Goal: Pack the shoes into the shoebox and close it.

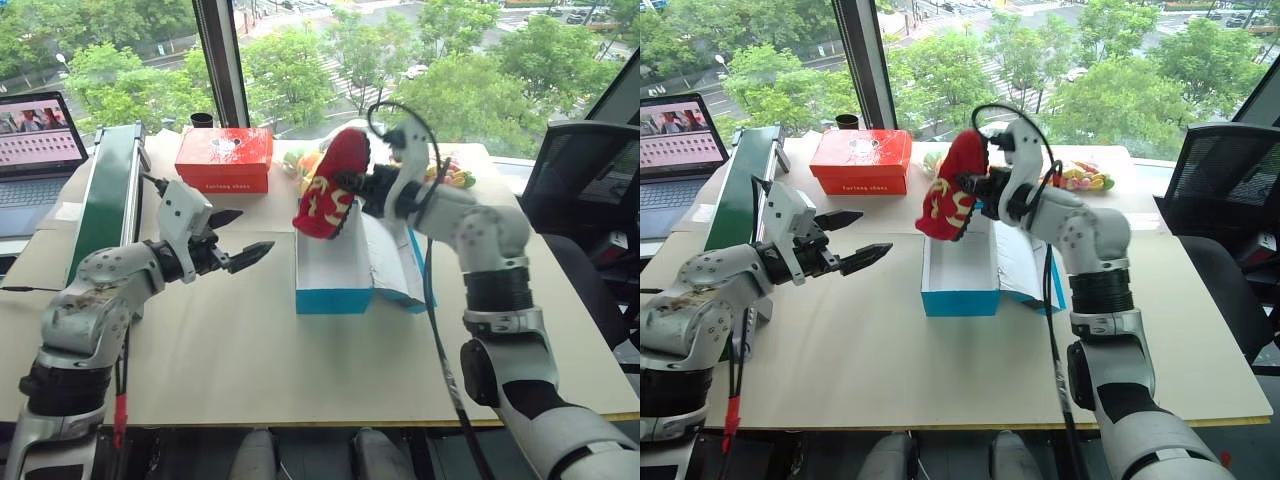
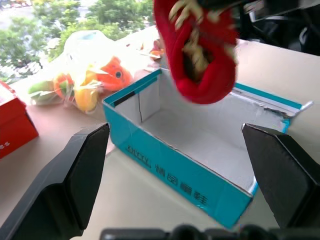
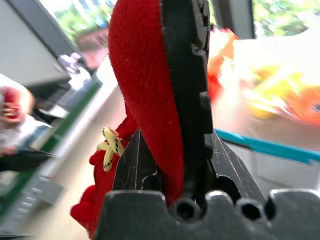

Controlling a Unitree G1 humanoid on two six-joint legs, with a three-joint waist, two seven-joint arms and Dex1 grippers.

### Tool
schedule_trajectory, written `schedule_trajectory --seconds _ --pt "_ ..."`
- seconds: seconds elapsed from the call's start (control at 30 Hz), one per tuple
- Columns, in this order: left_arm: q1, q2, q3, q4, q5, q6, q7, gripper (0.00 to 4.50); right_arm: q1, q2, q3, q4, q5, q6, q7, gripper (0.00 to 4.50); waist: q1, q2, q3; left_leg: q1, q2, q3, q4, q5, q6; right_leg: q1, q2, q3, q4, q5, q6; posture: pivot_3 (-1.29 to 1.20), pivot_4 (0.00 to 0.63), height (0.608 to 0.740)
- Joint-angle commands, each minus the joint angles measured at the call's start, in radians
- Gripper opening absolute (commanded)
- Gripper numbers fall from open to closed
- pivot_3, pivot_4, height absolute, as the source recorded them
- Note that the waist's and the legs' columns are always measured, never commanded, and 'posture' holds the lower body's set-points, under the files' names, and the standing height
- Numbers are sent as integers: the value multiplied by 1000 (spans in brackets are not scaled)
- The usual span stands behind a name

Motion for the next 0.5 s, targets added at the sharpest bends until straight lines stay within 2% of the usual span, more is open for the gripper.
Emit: schedule_trajectory --seconds 0.03,0.23,0.5 --pt "37 74 -10 -119 -35 42 -79 4500 -36 -2 37 94 -131 -109 -1 439 0 1 1 0 0 0 -1 0 0 -1 0 0 0 0 0 0 150 739" --pt "44 91 -24 -154 -14 57 -69 4500 -40 3 123 197 -294 -114 -6 439 -1 2 4 -1 0 0 -2 1 -1 -3 0 1 1 0 0 0 150 739" --pt "65 82 -25 -165 -1 56 -47 4500 -8 -8 174 136 -328 41 99 439 0 3 6 -1 0 1 -2 0 -1 -3 0 2 1 0 0 0 150 739"
